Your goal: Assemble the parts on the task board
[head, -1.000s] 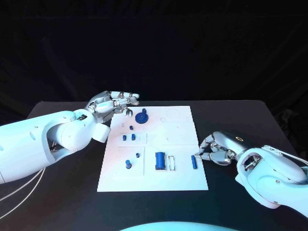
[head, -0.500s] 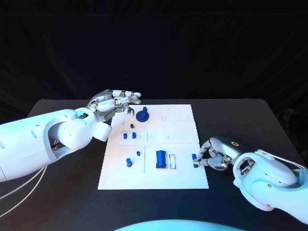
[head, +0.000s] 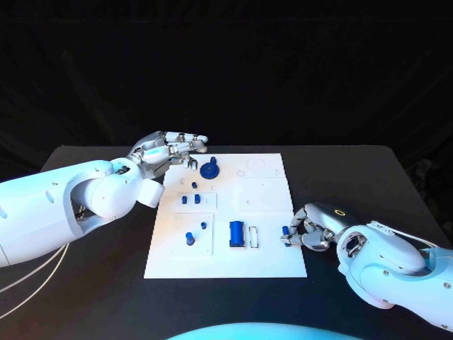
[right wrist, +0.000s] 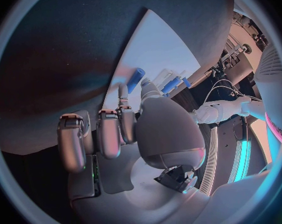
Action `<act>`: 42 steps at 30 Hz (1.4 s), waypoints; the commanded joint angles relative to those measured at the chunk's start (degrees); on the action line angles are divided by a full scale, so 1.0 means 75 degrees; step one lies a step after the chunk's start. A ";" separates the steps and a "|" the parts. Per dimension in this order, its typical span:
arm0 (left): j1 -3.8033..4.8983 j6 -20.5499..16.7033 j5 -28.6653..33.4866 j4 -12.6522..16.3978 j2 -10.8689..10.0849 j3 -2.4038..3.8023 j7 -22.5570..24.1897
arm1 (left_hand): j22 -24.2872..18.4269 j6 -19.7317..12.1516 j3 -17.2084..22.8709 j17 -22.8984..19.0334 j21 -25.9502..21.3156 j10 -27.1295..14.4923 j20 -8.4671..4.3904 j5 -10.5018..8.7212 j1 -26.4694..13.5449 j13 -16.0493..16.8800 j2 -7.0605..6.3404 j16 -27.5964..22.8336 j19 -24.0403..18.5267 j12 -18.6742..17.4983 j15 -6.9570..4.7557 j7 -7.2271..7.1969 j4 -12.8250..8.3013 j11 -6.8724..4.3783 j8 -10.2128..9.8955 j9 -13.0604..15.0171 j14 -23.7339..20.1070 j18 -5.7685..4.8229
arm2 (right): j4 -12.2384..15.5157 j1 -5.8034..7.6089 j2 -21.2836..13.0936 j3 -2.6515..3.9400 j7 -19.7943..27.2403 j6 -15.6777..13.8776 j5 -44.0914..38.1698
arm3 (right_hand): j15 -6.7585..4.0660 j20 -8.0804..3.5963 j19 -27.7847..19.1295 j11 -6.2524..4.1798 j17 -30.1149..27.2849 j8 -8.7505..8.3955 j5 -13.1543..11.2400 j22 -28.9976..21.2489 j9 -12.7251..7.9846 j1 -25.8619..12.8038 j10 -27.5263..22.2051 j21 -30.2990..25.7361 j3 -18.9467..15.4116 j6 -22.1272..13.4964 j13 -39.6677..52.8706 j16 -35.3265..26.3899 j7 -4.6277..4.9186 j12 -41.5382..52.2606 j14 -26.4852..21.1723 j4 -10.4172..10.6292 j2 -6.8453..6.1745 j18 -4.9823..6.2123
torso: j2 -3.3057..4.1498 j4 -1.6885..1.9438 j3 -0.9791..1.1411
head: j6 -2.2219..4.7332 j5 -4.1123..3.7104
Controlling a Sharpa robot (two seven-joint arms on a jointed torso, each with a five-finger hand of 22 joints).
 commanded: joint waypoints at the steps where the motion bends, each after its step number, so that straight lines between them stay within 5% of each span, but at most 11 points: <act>1: 0.0001 0.0145 -0.0010 0.0025 0.0001 0.0003 0.0091 | -0.0016 -0.0042 -0.0015 -0.0017 -0.0033 -0.0059 0.0049 -0.0008 -0.0036 0.0011 0.0040 -0.0050 0.0012 0.0031 0.0017 -0.0001 0.0052 0.0021 0.0030 -0.0011 -0.0038 0.0098 | -0.0069 -0.0042 0.0062 -0.0005 -0.0109 0.0130 -0.0145 | 0.0044 0.0058 0.0783 0.0033 0.0774 -0.0058 0.0091 0.2010 -0.0006 0.0043 0.0011 0.0035 -0.0014 0.0035 0.0913 0.0047 0.0043 0.0010 0.0545 0.0022 -0.0002 -0.0051 | 0.0002 0.0015 0.0004 | 0.0003 -0.0005; 5: 0.0001 0.0140 -0.0010 0.0023 -0.0005 0.0003 0.0087 | -0.0016 -0.0042 -0.0015 -0.0017 -0.0033 -0.0059 0.0049 -0.0008 -0.0036 0.0011 0.0040 -0.0050 0.0012 0.0031 0.0017 -0.0001 0.0052 0.0021 0.0030 -0.0011 -0.0038 0.0098 | -0.0184 -0.0079 0.0162 -0.0005 -0.0141 0.0270 -0.0204 | 0.0017 0.0046 0.0783 -0.0003 0.0790 -0.0073 0.0153 0.2010 0.0015 0.0480 0.0020 0.0035 0.0104 0.0079 0.0937 0.0059 0.0004 0.0036 0.0547 -0.0212 0.0021 -0.0051 | 0.0000 0.0008 0.0004 | 0.0000 0.0003; 9: 0.0001 0.0139 -0.0010 0.0024 -0.0006 0.0003 0.0088 | -0.0016 -0.0042 -0.0015 -0.0017 -0.0033 -0.0059 0.0049 -0.0008 -0.0036 0.0011 0.0040 -0.0050 0.0012 0.0031 0.0017 -0.0001 0.0052 0.0021 0.0030 -0.0011 -0.0038 0.0098 | -0.0295 -0.0131 0.0264 -0.0006 -0.0183 0.0545 -0.0299 | -0.0014 0.0014 0.0783 -0.0037 0.0843 -0.0079 -0.0434 0.2010 0.0039 0.1073 0.0025 0.0035 0.0318 0.0161 0.0961 0.0096 -0.0033 0.0057 0.0556 -0.0588 0.0004 -0.0051 | -0.0004 0.0011 0.0006 | 0.0010 0.0013; 18: 0.0002 0.0113 -0.0013 0.0062 -0.0012 0.0004 0.0127 | -0.0028 -0.0045 -0.0006 -0.0028 -0.0049 -0.0072 0.0052 0.0004 -0.0056 0.0013 0.0087 -0.0054 0.0017 0.0042 0.0021 0.0002 0.0083 0.0025 0.0033 -0.0012 -0.0040 0.0097 | -0.0370 -0.0183 0.0429 -0.0024 -0.0192 0.1235 -0.1318 | -0.0002 0.0013 0.0783 -0.0022 0.0959 -0.0147 -0.0734 0.2010 0.0033 0.1398 0.0038 0.0035 0.0442 0.0221 0.1000 0.0174 -0.0012 0.0100 0.0575 -0.0888 -0.0197 -0.0051 | 0.0004 -0.0011 -0.0012 | 0.0019 0.0016; 23: 0.0003 0.0110 -0.0014 0.0065 -0.0009 0.0005 0.0124 | -0.0030 -0.0046 -0.0002 -0.0030 -0.0052 -0.0075 0.0052 0.0006 -0.0055 0.0013 0.0096 -0.0055 0.0018 0.0043 0.0021 0.0001 0.0086 0.0025 0.0034 -0.0012 -0.0040 0.0097 | -0.0357 -0.0205 0.0469 -0.0035 -0.0191 0.1408 -0.1674 | -0.0006 0.0013 0.0783 -0.0032 0.0967 -0.0178 -0.0615 0.2010 0.0023 0.1551 0.0020 0.0035 0.0595 0.0259 0.0991 0.0179 -0.0020 0.0074 0.0575 -0.0984 -0.0147 -0.0051 | -0.0017 -0.0015 -0.0009 | 0.0031 0.0010; 25: 0.0003 0.0106 -0.0014 0.0062 -0.0004 0.0005 0.0125 | -0.0031 -0.0047 0.0000 -0.0031 -0.0053 -0.0077 0.0052 0.0007 -0.0056 0.0013 0.0100 -0.0055 0.0018 0.0044 0.0021 0.0002 0.0087 0.0025 0.0033 -0.0012 -0.0040 0.0097 | -0.0351 -0.0209 0.0477 -0.0037 -0.0198 0.1411 -0.1745 | -0.0008 0.0006 0.0783 -0.0038 0.0965 -0.0214 -0.0227 0.2010 0.0006 0.1578 0.0012 0.0035 0.0713 0.0284 0.0994 0.0178 -0.0016 0.0069 0.0573 -0.1004 -0.0137 -0.0051 | -0.0016 -0.0012 -0.0016 | 0.0039 0.0001; 31: 0.0003 0.0098 -0.0015 0.0043 0.0007 0.0005 0.0123 | -0.0033 -0.0049 0.0005 -0.0033 -0.0056 -0.0080 0.0052 0.0008 -0.0052 0.0013 0.0108 -0.0056 0.0019 0.0046 0.0021 0.0001 0.0088 0.0024 0.0033 -0.0013 -0.0040 0.0098 | -0.0220 -0.0213 0.0457 -0.0038 -0.0246 0.1032 -0.1699 | -0.0062 -0.0036 0.0783 -0.0108 0.0956 -0.0215 0.1087 0.2010 0.0032 0.1708 0.0022 0.0035 0.1253 0.0414 0.1014 0.0170 -0.0093 0.0086 0.0569 -0.1114 -0.0103 -0.0051 | -0.0006 0.0007 -0.0008 | 0.0067 0.0023; 37: 0.0002 0.0050 -0.0028 0.0047 0.0022 0.0004 0.0242 | -0.0042 -0.0043 0.0074 -0.0047 -0.0069 -0.0091 0.0044 0.0017 0.0048 0.0018 0.0161 -0.0058 0.0030 0.0067 0.0008 -0.0007 0.0032 0.0013 0.0043 -0.0010 -0.0041 0.0102 | 0.0083 -0.0188 0.0428 -0.0009 -0.0185 -0.0007 -0.1206 | -0.0078 -0.0054 0.0783 -0.0116 0.0981 -0.0153 0.1144 0.2010 0.0152 0.1608 0.0100 0.0035 0.1707 0.0380 0.1071 0.0189 -0.0111 0.0188 0.0578 -0.1159 -0.0175 -0.0051 | -0.0004 0.0004 -0.0004 | 0.0049 0.0040; 42: 0.0001 0.0031 -0.0036 0.0061 0.0035 0.0004 0.0310 | -0.0044 -0.0040 0.0100 -0.0052 -0.0071 -0.0094 0.0040 0.0017 0.0079 0.0019 0.0181 -0.0059 0.0035 0.0075 0.0006 -0.0008 0.0013 0.0011 0.0047 -0.0009 -0.0040 0.0103 | 0.0245 -0.0051 0.0436 0.0013 -0.0153 -0.0478 -0.0691 | -0.0089 -0.0066 0.0783 -0.0125 0.0975 -0.0096 0.1125 0.2010 0.0264 0.1435 0.0120 0.0035 0.2061 0.0345 0.1074 0.0186 -0.0122 0.0189 0.0578 -0.1176 -0.0302 -0.0051 | -0.0002 -0.0003 -0.0016 | 0.0052 0.0051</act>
